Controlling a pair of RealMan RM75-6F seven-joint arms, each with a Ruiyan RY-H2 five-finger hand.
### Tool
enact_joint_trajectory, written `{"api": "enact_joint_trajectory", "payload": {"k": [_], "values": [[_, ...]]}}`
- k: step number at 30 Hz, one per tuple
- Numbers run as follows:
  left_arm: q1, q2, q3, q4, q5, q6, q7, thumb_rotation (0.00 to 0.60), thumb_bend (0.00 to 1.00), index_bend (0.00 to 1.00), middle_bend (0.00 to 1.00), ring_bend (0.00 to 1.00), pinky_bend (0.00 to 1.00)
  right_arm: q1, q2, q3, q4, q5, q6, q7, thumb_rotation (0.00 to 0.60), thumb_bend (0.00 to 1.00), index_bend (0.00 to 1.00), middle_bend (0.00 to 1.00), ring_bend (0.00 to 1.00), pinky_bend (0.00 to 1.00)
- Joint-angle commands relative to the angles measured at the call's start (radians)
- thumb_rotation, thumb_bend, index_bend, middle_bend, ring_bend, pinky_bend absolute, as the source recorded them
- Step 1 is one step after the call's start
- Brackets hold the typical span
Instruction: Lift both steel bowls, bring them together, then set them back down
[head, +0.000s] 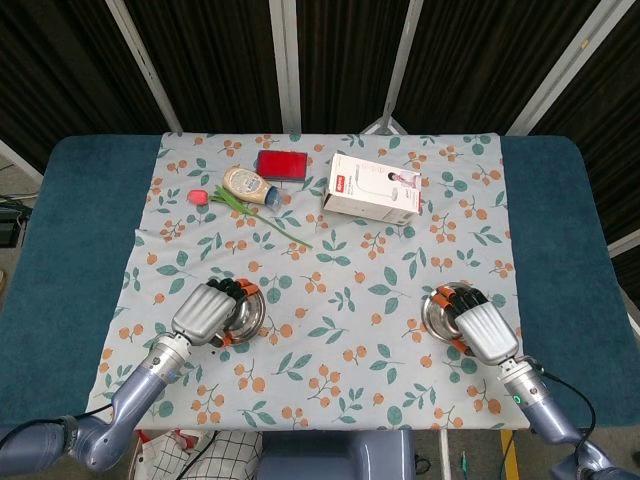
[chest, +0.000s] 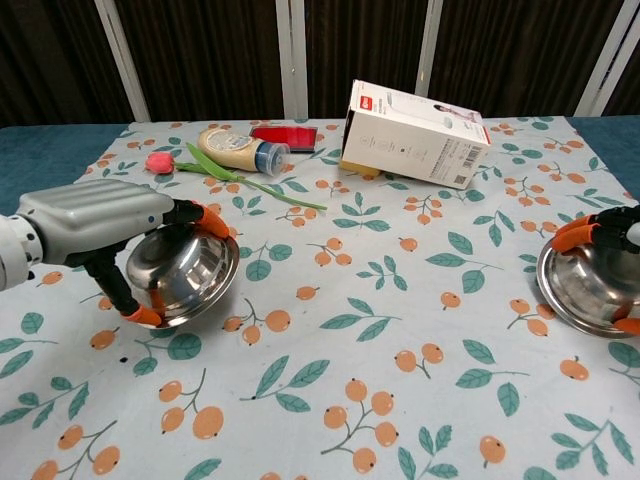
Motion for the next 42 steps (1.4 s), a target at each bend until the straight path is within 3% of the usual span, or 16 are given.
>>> {"api": "enact_joint_trajectory", "payload": {"k": [1, 5, 10, 17, 21, 28, 39, 42], "values": [[0.002, 0.001, 0.000, 0.004, -0.015, -0.016, 0.007, 0.600, 0.17, 0.20, 0.42, 0.40, 0.53, 0.004, -0.002, -0.008, 0.010, -0.015, 0.017, 0.010, 0.600, 0.46, 0.49, 0.61, 0.73, 0.97], [0.004, 0.002, 0.004, 0.019, -0.026, -0.032, 0.014, 0.600, 0.12, 0.08, 0.30, 0.30, 0.50, 0.006, 0.000, -0.018, 0.021, -0.024, 0.033, 0.046, 0.600, 0.46, 0.19, 0.45, 0.57, 0.81], [0.000, 0.014, 0.007, 0.018, -0.064, -0.068, 0.029, 0.600, 0.07, 0.00, 0.16, 0.16, 0.42, 0.013, 0.016, -0.032, -0.007, -0.019, 0.009, 0.068, 0.600, 0.46, 0.01, 0.29, 0.41, 0.69], [-0.010, 0.029, 0.012, 0.009, -0.099, -0.106, 0.046, 0.600, 0.01, 0.00, 0.03, 0.03, 0.32, 0.024, 0.042, -0.052, -0.058, -0.005, -0.045, 0.079, 0.600, 0.43, 0.00, 0.12, 0.24, 0.55], [-0.007, 0.023, 0.008, 0.016, -0.081, -0.100, 0.030, 0.600, 0.00, 0.00, 0.00, 0.00, 0.27, 0.029, 0.062, -0.061, -0.099, 0.004, -0.075, 0.069, 0.598, 0.39, 0.00, 0.05, 0.18, 0.48], [0.009, 0.024, -0.001, 0.022, -0.003, -0.079, -0.055, 0.600, 0.00, 0.00, 0.00, 0.00, 0.20, 0.029, 0.085, -0.067, -0.154, -0.002, -0.066, 0.051, 0.521, 0.32, 0.00, 0.00, 0.02, 0.35], [0.034, 0.043, 0.003, 0.015, 0.079, -0.055, -0.130, 0.600, 0.00, 0.00, 0.00, 0.00, 0.15, 0.031, 0.121, -0.072, -0.249, 0.012, -0.081, 0.077, 0.422, 0.26, 0.00, 0.00, 0.00, 0.25], [0.045, 0.058, 0.005, -0.004, 0.116, -0.034, -0.153, 0.600, 0.00, 0.00, 0.00, 0.00, 0.14, 0.027, 0.126, -0.069, -0.262, 0.002, -0.054, 0.086, 0.366, 0.25, 0.00, 0.00, 0.00, 0.23]]}}
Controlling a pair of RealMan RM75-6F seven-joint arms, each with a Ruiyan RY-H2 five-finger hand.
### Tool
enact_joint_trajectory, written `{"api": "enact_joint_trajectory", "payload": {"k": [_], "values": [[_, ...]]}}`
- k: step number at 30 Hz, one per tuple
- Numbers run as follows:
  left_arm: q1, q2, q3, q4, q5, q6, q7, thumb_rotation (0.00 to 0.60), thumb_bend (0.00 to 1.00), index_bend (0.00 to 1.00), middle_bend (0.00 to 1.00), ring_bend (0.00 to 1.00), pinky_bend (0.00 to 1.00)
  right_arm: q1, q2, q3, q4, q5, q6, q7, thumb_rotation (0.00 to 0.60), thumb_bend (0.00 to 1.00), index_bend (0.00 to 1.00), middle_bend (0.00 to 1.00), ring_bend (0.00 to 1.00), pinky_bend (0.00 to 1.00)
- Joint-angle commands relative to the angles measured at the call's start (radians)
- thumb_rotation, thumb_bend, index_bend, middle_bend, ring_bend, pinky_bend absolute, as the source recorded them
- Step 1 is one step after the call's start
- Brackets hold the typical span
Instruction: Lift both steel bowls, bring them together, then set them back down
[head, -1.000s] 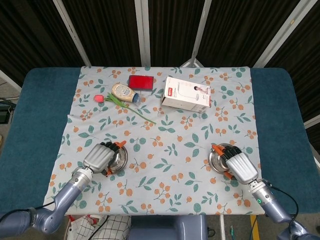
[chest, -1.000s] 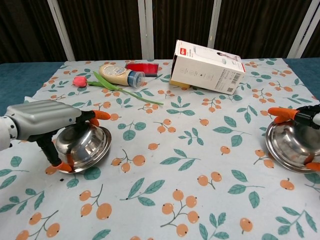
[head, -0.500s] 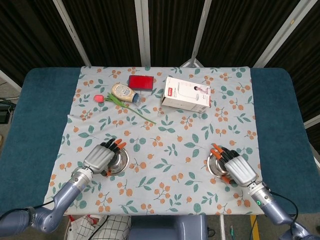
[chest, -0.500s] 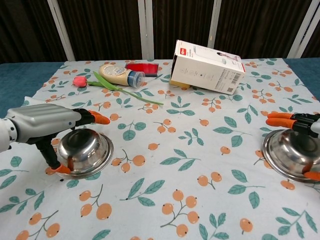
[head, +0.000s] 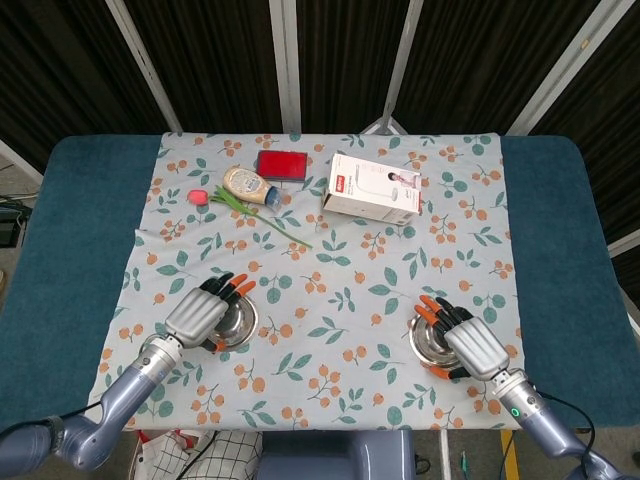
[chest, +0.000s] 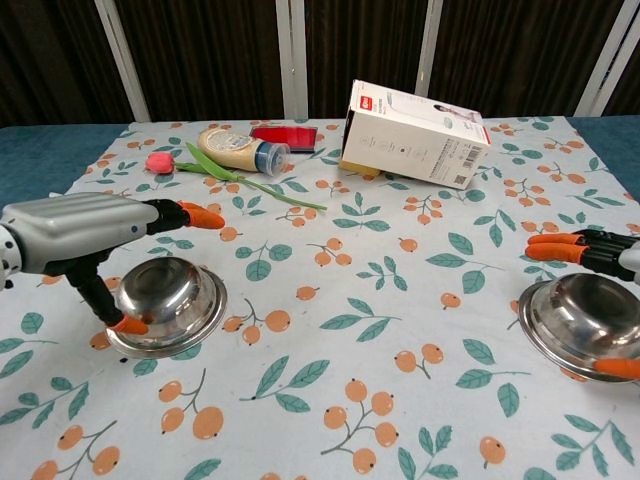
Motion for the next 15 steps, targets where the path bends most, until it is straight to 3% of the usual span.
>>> {"api": "enact_joint_trajectory", "payload": {"k": [1, 7, 12, 15], "values": [[0.014, 0.018, 0.002, -0.022, 0.038, 0.025, -0.025, 0.600, 0.00, 0.00, 0.00, 0.00, 0.14, -0.005, 0.007, 0.003, -0.017, -0.012, 0.030, 0.011, 0.350, 0.25, 0.00, 0.00, 0.00, 0.23], [0.058, 0.050, 0.017, -0.049, 0.119, 0.092, -0.096, 0.600, 0.00, 0.00, 0.00, 0.00, 0.12, -0.013, 0.024, 0.016, -0.074, -0.042, 0.102, 0.020, 0.361, 0.25, 0.00, 0.00, 0.00, 0.19], [0.128, 0.088, 0.060, -0.057, 0.215, 0.202, -0.115, 0.600, 0.00, 0.00, 0.00, 0.00, 0.12, -0.045, 0.037, 0.045, -0.108, -0.043, 0.186, -0.051, 0.461, 0.25, 0.00, 0.00, 0.00, 0.08], [0.221, 0.142, 0.125, -0.067, 0.244, 0.301, -0.087, 0.599, 0.00, 0.00, 0.00, 0.00, 0.11, -0.114, 0.098, 0.041, -0.200, 0.013, 0.227, -0.160, 0.533, 0.25, 0.00, 0.00, 0.00, 0.02]]}}
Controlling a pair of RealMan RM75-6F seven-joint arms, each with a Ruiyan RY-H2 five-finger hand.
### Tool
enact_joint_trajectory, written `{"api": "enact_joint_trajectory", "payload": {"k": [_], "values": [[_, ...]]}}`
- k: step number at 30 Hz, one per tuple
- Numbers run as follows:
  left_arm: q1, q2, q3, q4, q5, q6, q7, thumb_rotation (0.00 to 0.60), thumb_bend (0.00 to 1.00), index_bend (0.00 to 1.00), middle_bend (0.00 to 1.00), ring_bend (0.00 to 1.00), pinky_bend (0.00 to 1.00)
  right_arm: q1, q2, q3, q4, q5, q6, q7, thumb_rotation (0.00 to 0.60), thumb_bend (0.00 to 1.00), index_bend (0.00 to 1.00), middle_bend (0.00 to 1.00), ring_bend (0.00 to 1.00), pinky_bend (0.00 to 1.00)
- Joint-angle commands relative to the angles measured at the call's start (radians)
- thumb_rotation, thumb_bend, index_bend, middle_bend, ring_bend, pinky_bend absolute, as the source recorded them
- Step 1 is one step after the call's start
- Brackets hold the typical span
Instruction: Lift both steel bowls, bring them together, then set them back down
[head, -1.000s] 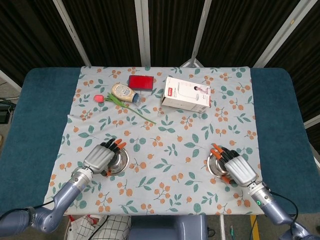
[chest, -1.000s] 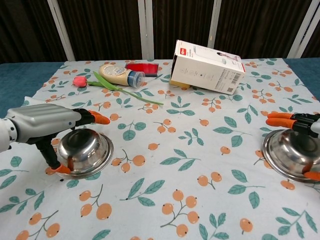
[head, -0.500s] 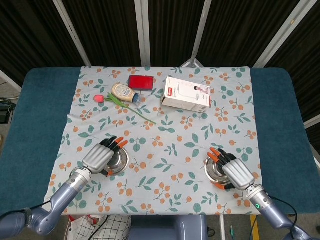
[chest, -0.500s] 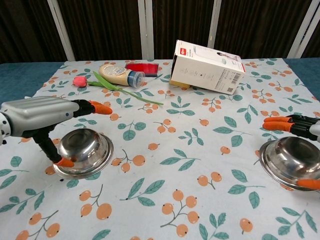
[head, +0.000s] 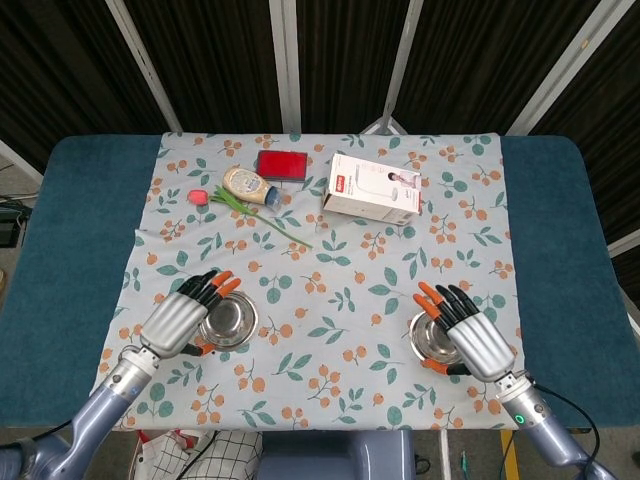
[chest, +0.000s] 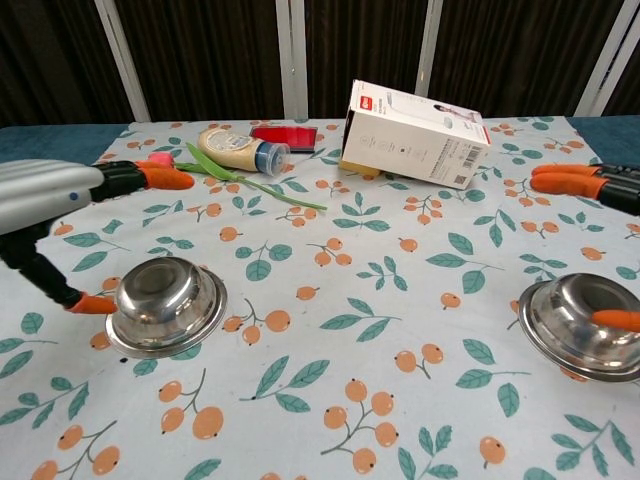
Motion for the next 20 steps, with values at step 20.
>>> {"api": "enact_joint_trajectory", "payload": {"k": [20], "values": [[0.478, 0.065, 0.063, 0.130, -0.030, 0.466, 0.097, 0.600, 0.02, 0.00, 0.00, 0.00, 0.10, -0.354, 0.192, 0.009, -0.220, 0.196, 0.275, -0.272, 0.593, 0.25, 0.00, 0.00, 0.00, 0.00]]}}
